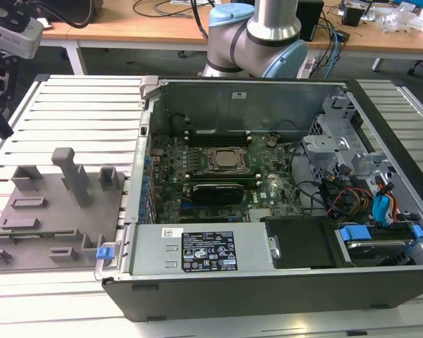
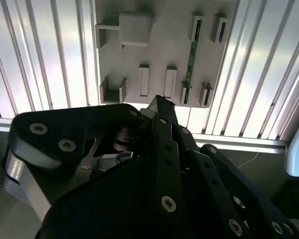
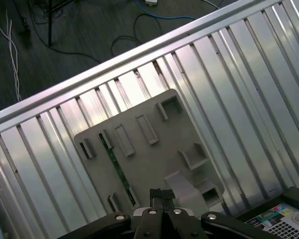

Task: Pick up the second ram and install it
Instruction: 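Pick up the second ram and move it above second insertion slot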

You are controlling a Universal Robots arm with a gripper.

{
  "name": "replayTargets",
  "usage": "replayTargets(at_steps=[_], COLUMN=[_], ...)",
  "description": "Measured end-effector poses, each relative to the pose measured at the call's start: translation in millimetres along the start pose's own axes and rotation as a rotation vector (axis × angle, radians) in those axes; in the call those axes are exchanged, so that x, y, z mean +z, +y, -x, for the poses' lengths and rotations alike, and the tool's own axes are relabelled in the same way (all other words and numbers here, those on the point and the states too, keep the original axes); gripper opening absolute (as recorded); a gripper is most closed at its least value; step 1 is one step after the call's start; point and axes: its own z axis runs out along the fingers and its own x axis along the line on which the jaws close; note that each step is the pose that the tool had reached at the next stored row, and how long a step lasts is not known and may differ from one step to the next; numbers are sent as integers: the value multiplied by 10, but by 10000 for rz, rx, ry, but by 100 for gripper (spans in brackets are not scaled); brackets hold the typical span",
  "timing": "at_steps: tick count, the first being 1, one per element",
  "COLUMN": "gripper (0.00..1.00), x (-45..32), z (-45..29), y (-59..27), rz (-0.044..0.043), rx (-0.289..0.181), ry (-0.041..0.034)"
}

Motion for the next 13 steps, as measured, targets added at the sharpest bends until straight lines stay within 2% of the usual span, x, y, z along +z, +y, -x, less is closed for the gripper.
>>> replayTargets(at_steps=[13], gripper=[11], x=[0], z=[0], y=[0], rz=[16], rx=[-754], ry=[34])
